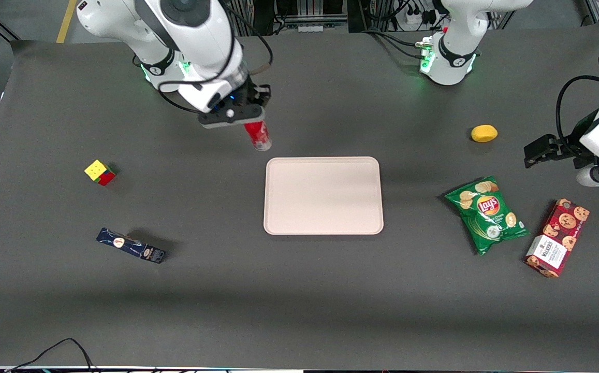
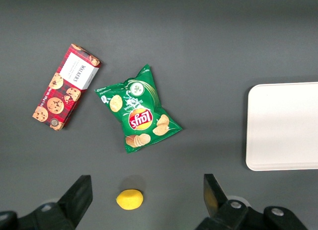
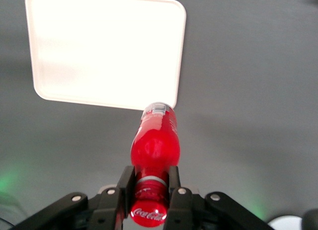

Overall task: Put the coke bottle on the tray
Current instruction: 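Lift the bottle with the right gripper and carry it over the tray, then lower the bottle onto the tray and open the right gripper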

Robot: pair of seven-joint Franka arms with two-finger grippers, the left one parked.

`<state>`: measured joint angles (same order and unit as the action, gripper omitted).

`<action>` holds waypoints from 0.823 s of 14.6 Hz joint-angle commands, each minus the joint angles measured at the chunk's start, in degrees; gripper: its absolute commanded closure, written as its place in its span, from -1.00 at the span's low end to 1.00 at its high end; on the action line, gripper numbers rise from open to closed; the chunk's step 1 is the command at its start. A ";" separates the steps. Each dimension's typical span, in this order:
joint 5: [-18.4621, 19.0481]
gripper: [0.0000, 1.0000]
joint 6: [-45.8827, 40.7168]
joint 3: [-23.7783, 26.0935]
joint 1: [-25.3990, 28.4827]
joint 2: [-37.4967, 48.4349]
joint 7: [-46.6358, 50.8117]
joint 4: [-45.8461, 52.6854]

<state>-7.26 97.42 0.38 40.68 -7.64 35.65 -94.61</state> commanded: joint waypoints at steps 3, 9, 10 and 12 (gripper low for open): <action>-0.91 1.00 6.72 0.06 -0.07 -13.26 0.74 8.20; 2.06 1.00 8.83 -0.55 -0.78 -21.62 -0.14 12.35; 2.60 1.00 9.36 -0.55 -0.95 -22.32 -0.23 12.35; 2.69 1.00 10.68 -0.55 -1.04 -23.99 -0.06 12.35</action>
<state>-5.66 107.27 -0.28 39.78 -29.00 35.60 -84.81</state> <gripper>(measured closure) 0.683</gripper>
